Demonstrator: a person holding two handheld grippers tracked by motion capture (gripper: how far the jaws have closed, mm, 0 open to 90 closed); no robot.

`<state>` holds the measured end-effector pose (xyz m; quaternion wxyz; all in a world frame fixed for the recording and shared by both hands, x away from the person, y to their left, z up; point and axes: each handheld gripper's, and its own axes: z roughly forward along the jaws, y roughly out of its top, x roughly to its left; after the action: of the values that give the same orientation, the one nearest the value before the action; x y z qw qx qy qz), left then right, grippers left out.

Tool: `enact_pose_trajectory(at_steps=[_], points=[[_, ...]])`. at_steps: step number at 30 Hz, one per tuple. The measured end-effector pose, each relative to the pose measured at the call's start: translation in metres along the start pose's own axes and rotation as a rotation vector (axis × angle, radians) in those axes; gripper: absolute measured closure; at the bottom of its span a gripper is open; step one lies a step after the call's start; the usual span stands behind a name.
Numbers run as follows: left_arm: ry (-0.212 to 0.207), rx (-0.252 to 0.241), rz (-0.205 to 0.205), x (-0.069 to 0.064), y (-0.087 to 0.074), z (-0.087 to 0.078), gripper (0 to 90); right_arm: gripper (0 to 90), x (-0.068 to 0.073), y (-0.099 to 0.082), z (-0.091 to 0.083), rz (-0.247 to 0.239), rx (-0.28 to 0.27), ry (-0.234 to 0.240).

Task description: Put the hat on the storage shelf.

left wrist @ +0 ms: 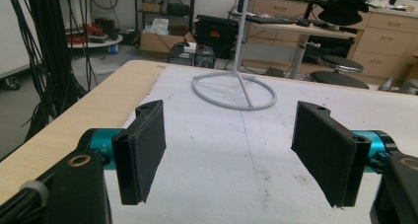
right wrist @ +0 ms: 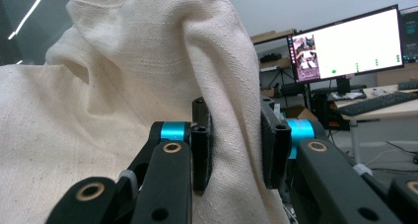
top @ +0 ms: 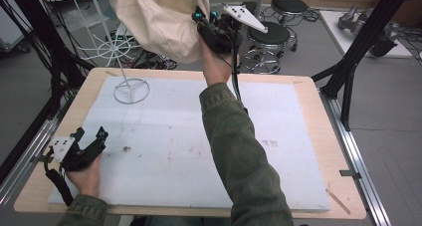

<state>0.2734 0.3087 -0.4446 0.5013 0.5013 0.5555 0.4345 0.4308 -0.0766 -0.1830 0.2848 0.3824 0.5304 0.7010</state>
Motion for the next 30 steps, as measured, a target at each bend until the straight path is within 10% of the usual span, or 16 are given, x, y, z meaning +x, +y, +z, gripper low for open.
enact_pose_trajectory(at_steps=[17, 30], points=[[0.000, -0.005, -0.004, 0.000, 0.000, -0.001, 28.8, 71.6, 0.032, 0.041, 0.041, 0.024, -0.061, 0.010], [-0.002, -0.010, -0.011, 0.001, 0.000, 0.000, 28.9, 71.1, 0.036, 0.008, 0.080, 0.042, -0.021, 0.003]])
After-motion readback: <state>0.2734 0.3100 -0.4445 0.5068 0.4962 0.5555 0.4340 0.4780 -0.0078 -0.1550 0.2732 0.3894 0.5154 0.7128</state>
